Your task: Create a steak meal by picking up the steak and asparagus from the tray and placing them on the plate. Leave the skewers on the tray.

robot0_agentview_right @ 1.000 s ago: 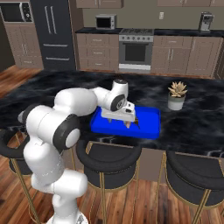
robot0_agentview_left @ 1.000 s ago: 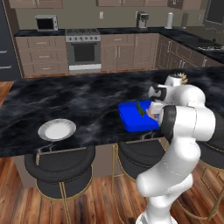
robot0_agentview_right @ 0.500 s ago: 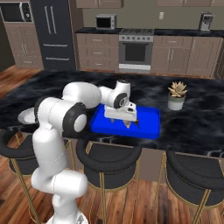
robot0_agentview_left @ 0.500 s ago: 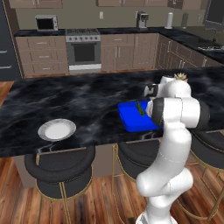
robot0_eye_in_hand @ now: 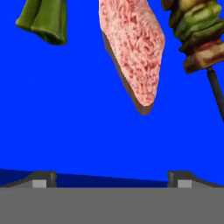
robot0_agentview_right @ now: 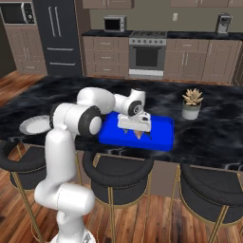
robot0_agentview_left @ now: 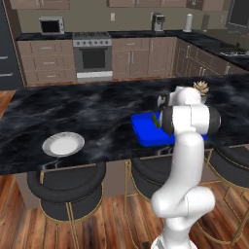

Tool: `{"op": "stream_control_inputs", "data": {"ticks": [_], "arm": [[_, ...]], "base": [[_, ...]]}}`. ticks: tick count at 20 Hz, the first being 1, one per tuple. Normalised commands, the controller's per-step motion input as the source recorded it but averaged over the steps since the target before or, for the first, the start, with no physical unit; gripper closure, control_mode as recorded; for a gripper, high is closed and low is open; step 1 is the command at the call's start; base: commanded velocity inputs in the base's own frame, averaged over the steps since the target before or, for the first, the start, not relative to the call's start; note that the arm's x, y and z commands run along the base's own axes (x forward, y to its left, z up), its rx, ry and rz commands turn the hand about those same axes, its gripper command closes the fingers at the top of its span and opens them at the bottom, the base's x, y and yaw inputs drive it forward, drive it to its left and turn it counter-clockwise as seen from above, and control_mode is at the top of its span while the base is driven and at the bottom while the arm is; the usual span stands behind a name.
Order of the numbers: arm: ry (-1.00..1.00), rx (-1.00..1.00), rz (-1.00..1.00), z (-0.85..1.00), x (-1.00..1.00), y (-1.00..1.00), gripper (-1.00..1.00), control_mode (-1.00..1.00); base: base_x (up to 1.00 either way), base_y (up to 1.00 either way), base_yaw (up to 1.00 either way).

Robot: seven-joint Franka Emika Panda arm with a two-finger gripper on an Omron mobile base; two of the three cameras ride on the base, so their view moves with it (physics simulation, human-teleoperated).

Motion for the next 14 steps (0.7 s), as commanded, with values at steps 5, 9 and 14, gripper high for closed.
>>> {"op": "stream_control_inputs", "data": {"ticks": [5,9,14], "arm": [[0.05,0.01,0.01,-0.27,0.34,-0.12,-1.00,-1.00],[0.03,0.00,0.01,-0.30,0.31,-0.04,-1.00,-1.00],[0.02,0.00,0.00,-0.29,0.29,0.00,-1.00,-1.00]], "base": [[0.00,0.00,0.00],[0.00,0.00,0.00],[0.00,0.00,0.00]]}}
